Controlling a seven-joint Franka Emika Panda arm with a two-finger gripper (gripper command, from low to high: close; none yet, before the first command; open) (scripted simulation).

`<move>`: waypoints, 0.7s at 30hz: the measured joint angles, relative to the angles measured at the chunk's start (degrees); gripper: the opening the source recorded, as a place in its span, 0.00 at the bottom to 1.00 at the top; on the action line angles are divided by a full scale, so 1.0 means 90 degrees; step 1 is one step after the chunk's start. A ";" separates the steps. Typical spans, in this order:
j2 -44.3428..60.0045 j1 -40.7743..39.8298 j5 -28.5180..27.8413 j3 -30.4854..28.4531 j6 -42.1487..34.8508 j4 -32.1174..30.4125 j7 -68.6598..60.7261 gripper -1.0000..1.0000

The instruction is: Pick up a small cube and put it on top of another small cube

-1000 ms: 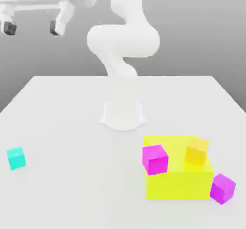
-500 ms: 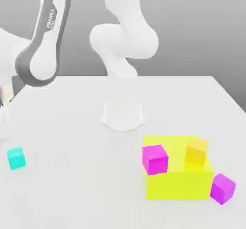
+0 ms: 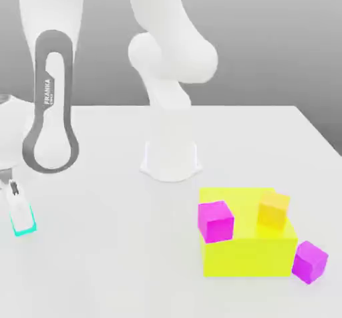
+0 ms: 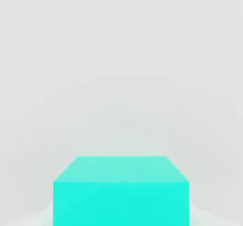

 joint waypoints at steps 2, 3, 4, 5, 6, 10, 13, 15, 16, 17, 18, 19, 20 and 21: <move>-0.0437 0.0196 -0.0400 -0.0283 -0.0322 -0.0104 0.0303 0.00; -0.0669 0.0266 -0.0619 -0.0400 -0.0490 -0.0157 0.0466 0.00; -0.0891 0.0360 -0.0799 -0.0431 -0.0656 -0.0199 0.0649 0.00; -0.1083 0.0551 -0.0881 -0.0308 -0.0809 -0.0214 0.0872 0.00; -0.1267 0.0747 -0.0937 -0.0134 -0.0961 -0.0224 0.1102 0.00; -0.1961 0.2083 -0.1016 0.0622 -0.1558 -0.0240 0.2000 0.00; -0.2457 0.3002 -0.1049 0.0992 -0.2000 -0.0249 0.2672 0.00; -0.2773 0.3365 -0.1064 0.1347 -0.2291 -0.0255 0.3117 0.00; -0.2919 0.3529 -0.1061 0.1552 -0.2427 -0.0260 0.3320 0.00; -0.3056 0.3699 -0.1054 0.1756 -0.2553 -0.0268 0.3507 0.00; -0.3189 0.3872 -0.1043 0.1965 -0.2676 -0.0277 0.3687 0.00; -0.3320 0.4076 -0.1034 0.2148 -0.2798 -0.0287 0.3867 0.00; -0.3452 0.4260 -0.1018 0.2362 -0.2922 -0.0297 0.4048 0.00; -0.3584 0.4448 -0.1000 0.2583 -0.3048 -0.0307 0.4231 0.00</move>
